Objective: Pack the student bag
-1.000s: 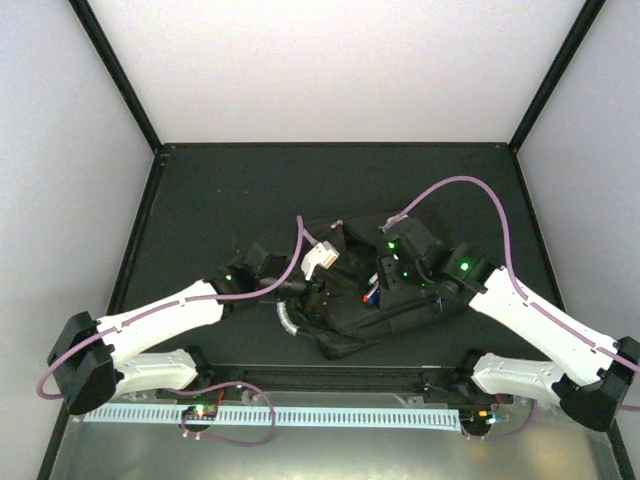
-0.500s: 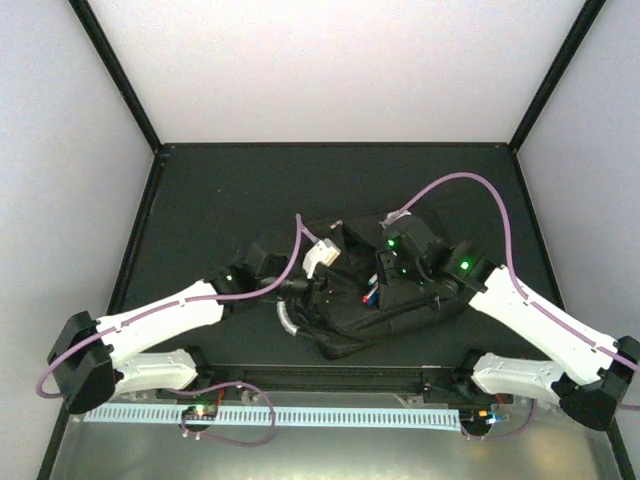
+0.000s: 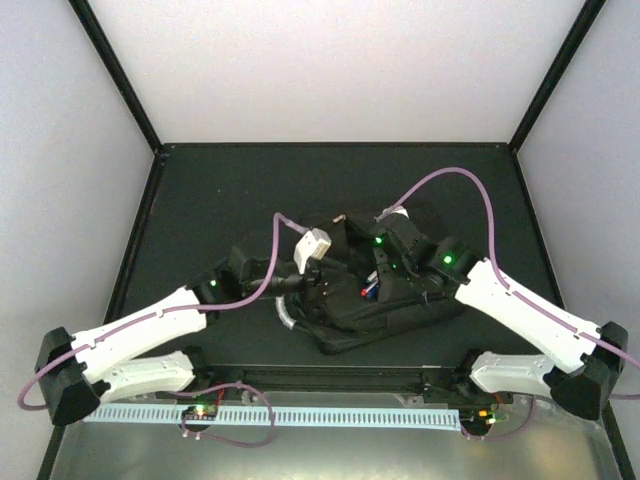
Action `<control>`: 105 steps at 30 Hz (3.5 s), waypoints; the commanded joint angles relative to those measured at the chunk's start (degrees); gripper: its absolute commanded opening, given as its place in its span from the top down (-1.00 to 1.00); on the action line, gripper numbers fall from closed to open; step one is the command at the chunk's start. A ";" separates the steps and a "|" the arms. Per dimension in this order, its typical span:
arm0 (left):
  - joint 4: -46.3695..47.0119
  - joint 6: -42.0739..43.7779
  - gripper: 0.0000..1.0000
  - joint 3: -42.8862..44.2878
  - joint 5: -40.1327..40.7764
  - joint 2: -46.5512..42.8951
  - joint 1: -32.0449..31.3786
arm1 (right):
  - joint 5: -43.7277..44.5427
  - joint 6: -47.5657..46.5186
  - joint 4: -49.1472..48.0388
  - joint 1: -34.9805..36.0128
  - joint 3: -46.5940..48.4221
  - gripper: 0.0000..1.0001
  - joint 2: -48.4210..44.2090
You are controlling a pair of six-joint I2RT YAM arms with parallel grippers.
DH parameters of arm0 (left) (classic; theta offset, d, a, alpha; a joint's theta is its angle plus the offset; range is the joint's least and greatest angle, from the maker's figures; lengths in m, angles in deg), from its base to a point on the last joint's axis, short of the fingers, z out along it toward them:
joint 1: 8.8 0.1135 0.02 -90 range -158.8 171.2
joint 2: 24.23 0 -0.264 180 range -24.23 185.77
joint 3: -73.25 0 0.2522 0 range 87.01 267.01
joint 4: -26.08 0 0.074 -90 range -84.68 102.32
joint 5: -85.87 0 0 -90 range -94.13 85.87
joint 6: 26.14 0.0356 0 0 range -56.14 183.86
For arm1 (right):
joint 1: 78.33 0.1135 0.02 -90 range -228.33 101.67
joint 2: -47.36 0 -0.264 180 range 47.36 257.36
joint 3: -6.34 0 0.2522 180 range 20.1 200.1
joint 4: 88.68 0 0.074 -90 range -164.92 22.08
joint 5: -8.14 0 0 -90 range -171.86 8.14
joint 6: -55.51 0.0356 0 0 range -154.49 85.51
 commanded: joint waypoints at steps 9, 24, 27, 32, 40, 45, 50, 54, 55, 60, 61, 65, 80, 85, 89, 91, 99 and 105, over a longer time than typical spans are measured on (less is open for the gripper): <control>-5.92 13.87 0.18 9.39 -8.18 11.93 -1.85 | -2.56 0.40 -3.22 0.22 1.02 0.96 -4.46; -13.05 24.65 0.07 10.89 -1.02 16.81 -5.48 | -2.39 0.87 -2.54 0.27 0.24 0.96 -5.73; -15.11 25.19 0.17 12.60 0.05 19.95 -5.50 | -2.70 0.62 -2.95 0.30 0.37 0.96 -5.49; -15.02 25.31 0.27 13.77 1.34 23.02 -5.42 | -3.21 0.38 -2.84 0.30 1.15 0.95 -5.17; -12.94 23.00 0.49 14.90 2.00 25.95 -4.55 | -3.53 0.41 -2.78 0.30 1.17 0.95 -5.36; -7.42 18.49 0.49 13.02 1.88 26.09 -3.47 | -3.83 0.60 -3.19 0.30 1.25 0.95 -5.69; -0.37 14.87 0.54 11.24 -0.71 26.22 -2.49 | -5.27 0.60 -4.70 0.25 0.60 0.95 -7.14; 5.06 13.07 0.56 8.38 -1.47 25.71 -1.71 | -5.12 0.73 -4.93 0.30 0.34 0.95 -8.03; 4.65 13.10 0.56 8.59 -1.49 26.28 -1.64 | -5.35 0.70 -5.04 0.30 0.33 0.95 -8.18; 2.31 13.08 0.63 10.56 -0.25 29.31 -1.54 | -6.42 0.54 -5.29 0.30 0.57 0.95 -8.47; 2.81 12.87 0.65 10.43 -0.05 29.58 -1.54 | -6.68 0.56 -5.28 0.29 0.66 0.95 -8.51; 4.02 12.02 0.81 10.83 1.80 31.48 -1.54 | -8.18 0.85 -5.70 0.25 1.01 0.95 -9.39; 11.92 6.69 0.92 16.00 6.35 39.37 -1.54 | -4.78 3.81 -5.92 0.22 0.35 0.95 -12.55; 9.36 7.82 0.67 11.91 8.10 29.77 -1.59 | -1.50 4.14 -3.87 0.05 0.24 0.94 -12.61; 4.98 8.07 0.27 8.26 10.37 20.55 -1.46 | -1.10 3.90 -4.19 -0.06 -0.23 0.93 -12.97; 3.61 8.06 0.14 7.01 10.70 17.12 -1.45 | -1.20 3.67 -4.22 -0.21 -0.28 0.93 -12.87; -1.02 8.05 -0.07 7.50 12.55 14.55 -0.25 | -2.58 2.91 -4.49 -0.23 0.04 0.92 -12.93; -6.18 8.30 0.06 11.02 15.04 15.06 0.62 | -4.61 2.06 -4.99 -0.23 -0.35 0.91 -13.35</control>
